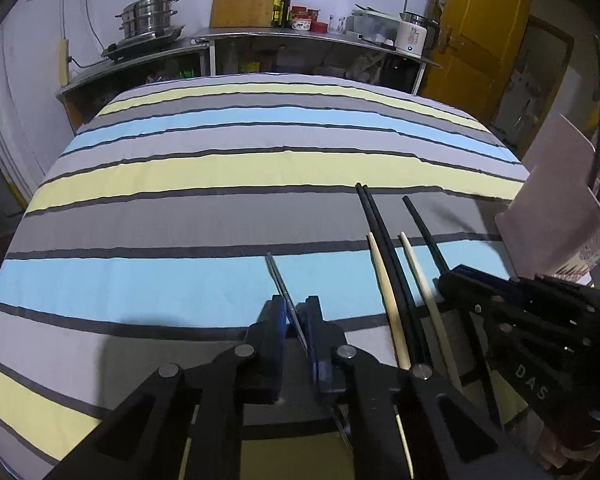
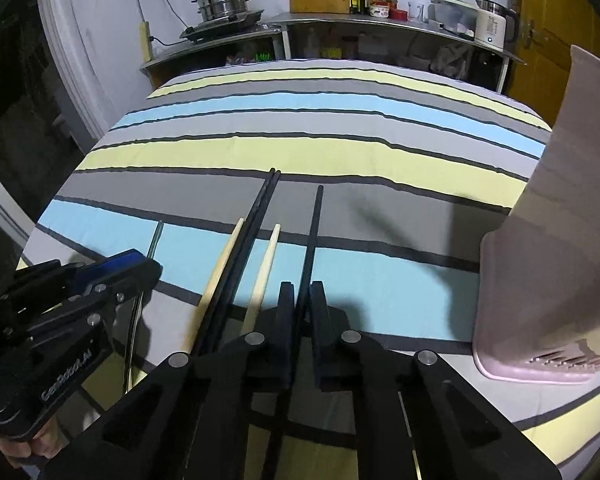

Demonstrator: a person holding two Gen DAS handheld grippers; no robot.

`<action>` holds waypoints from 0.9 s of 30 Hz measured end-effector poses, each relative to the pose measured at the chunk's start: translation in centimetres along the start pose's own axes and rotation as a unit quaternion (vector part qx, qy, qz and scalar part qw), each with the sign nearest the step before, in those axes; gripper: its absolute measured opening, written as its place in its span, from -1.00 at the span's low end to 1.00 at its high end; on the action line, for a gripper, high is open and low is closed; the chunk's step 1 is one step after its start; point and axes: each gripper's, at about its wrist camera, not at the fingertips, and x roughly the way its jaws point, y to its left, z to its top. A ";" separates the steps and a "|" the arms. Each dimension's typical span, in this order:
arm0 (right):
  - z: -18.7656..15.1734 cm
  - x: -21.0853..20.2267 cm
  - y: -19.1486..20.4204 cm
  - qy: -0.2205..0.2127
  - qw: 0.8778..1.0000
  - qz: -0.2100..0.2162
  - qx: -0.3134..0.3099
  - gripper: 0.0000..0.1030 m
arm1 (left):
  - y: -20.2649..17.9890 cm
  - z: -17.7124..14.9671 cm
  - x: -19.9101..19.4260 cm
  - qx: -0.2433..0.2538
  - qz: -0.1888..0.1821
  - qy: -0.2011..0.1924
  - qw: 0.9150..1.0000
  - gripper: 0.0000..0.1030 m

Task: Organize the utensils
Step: 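Close the left tool on a thin silver chopstick while the right tool grasps a black chopstick, then lift both held chopsticks and carry them over the pink basket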

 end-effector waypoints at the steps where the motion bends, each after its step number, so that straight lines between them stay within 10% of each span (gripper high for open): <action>1: -0.1 -0.1 -0.1 0.001 1.000 0.005 0.002 -0.86 | 0.1 0.1 0.0 -0.003 -0.003 0.002 1.000 -0.86; 27: -0.2 -11.2 0.3 -0.087 0.995 0.053 0.021 -0.89 | 0.2 0.9 -12.1 -0.005 -0.075 -0.078 0.994 -0.91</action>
